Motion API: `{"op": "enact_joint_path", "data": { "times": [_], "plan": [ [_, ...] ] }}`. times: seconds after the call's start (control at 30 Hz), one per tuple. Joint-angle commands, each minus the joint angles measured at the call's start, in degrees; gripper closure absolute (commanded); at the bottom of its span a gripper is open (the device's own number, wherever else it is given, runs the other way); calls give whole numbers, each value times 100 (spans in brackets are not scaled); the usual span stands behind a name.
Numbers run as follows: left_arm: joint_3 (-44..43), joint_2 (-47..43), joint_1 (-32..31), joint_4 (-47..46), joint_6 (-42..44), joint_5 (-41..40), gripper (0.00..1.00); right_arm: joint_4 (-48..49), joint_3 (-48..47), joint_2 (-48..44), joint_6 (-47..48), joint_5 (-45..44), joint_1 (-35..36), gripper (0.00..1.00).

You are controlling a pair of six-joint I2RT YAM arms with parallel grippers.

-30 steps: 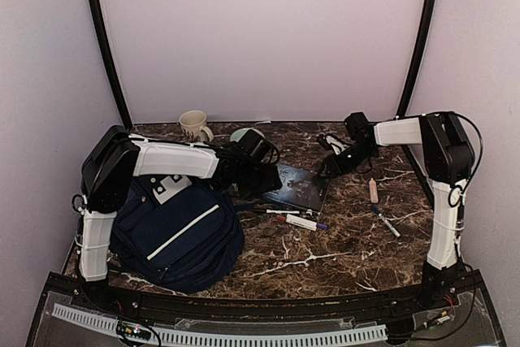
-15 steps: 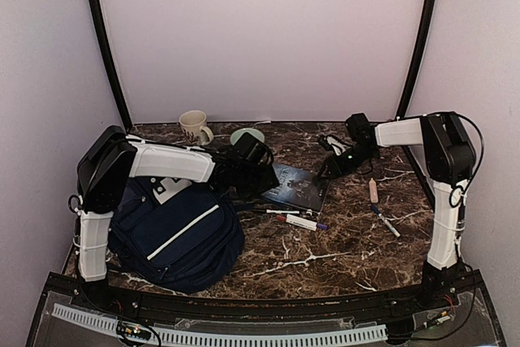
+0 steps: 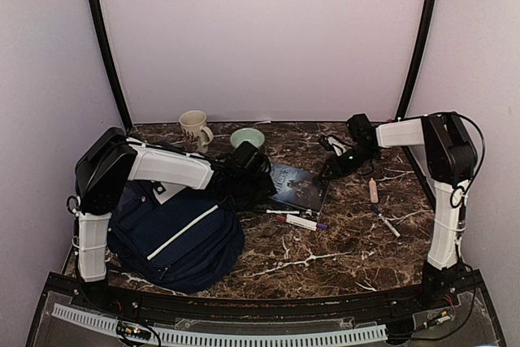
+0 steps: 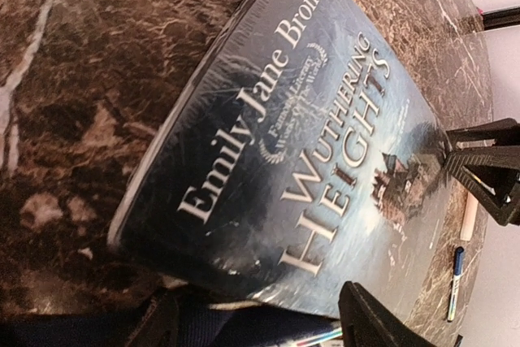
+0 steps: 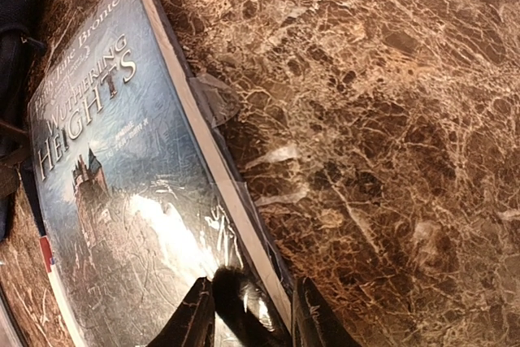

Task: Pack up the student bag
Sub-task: Rotate the book at the center of the board.

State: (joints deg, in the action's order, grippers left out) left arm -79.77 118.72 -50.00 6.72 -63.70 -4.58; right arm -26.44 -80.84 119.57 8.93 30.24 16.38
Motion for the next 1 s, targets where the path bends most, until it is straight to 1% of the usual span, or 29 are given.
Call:
{"op": "enact_joint_path", "data": {
  "times": [0.0,0.13,0.33,0.43,0.5,0.57,0.6,0.7,0.73,0.8,0.97],
  "plan": [
    [-266,247,42,-371,10,30,30,-578,430,-99,118,-351,-6,70],
    [-659,595,84,-482,270,226,30,-630,1135,-479,338,-477,-1,72],
    [-1695,1262,17,-612,757,701,33,-862,1781,-878,538,-602,-8,73],
    [-2046,1437,-51,-622,832,826,33,-1022,1914,-1090,644,-734,-6,71],
    [-2132,1506,-63,-654,822,912,34,-1174,1912,-1186,717,-887,-31,66],
    [-2151,1503,-63,-625,820,936,34,-1570,1715,-1226,687,-1008,-142,58],
    [-2159,1491,-63,-577,826,930,34,-1827,1446,-1195,656,-989,-246,56],
    [-2119,1427,-56,-523,867,873,34,-2395,429,-1022,581,-705,-585,55],
    [-2107,1415,-55,-523,849,882,33,-2428,114,-970,543,-626,-633,55],
    [-2065,1402,-38,-550,762,908,34,-2317,-126,-845,437,-421,-645,54],
    [-1805,1200,-39,-595,597,875,33,-1976,-293,-273,152,334,-634,55]
  ]
}}
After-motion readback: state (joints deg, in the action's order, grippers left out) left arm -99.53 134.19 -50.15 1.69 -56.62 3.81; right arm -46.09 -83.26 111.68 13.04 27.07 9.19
